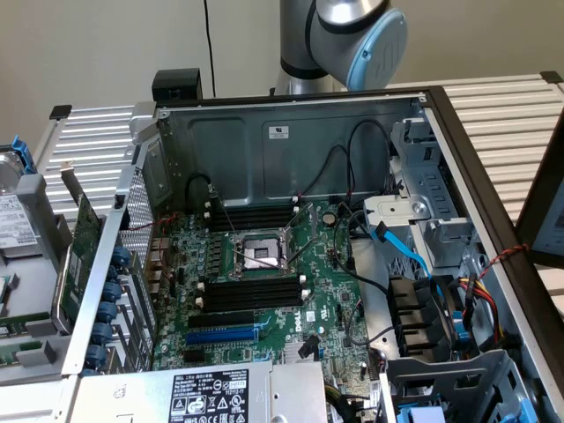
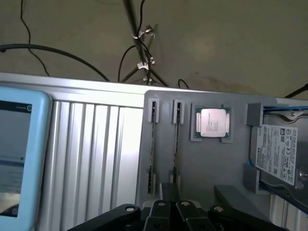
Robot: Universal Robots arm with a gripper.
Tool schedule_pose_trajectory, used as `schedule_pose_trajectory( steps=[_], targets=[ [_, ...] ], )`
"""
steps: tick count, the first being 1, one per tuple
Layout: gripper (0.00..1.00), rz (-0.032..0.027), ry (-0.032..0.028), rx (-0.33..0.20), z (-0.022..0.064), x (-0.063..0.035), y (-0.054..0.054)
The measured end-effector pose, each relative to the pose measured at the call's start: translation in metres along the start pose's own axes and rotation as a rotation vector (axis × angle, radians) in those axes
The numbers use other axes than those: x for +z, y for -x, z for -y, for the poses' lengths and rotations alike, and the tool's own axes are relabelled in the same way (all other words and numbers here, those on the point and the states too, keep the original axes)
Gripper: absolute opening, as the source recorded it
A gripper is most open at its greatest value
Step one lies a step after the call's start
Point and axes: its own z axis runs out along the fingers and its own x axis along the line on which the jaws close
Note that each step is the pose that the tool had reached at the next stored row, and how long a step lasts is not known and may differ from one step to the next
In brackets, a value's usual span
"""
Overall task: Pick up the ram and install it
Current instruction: 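Pick up the ram and move it above insertion slot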
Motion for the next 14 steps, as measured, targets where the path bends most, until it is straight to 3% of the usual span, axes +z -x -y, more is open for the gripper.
schedule_pose_trajectory(
  steps=[2,7,10,14],
  targets=[
    [0.11,-0.0034,-0.0005,0.000,-0.0001,0.0015,0.000],
    [0.11,-0.0205,-0.0074,0.000,-0.0004,0.0039,-0.001],
    [0.11,-0.0198,-0.0115,-0.002,-0.0005,0.0089,-0.001],
    [0.11,-0.0185,-0.0124,-0.004,-0.0006,0.0160,-0.003]
  ],
)
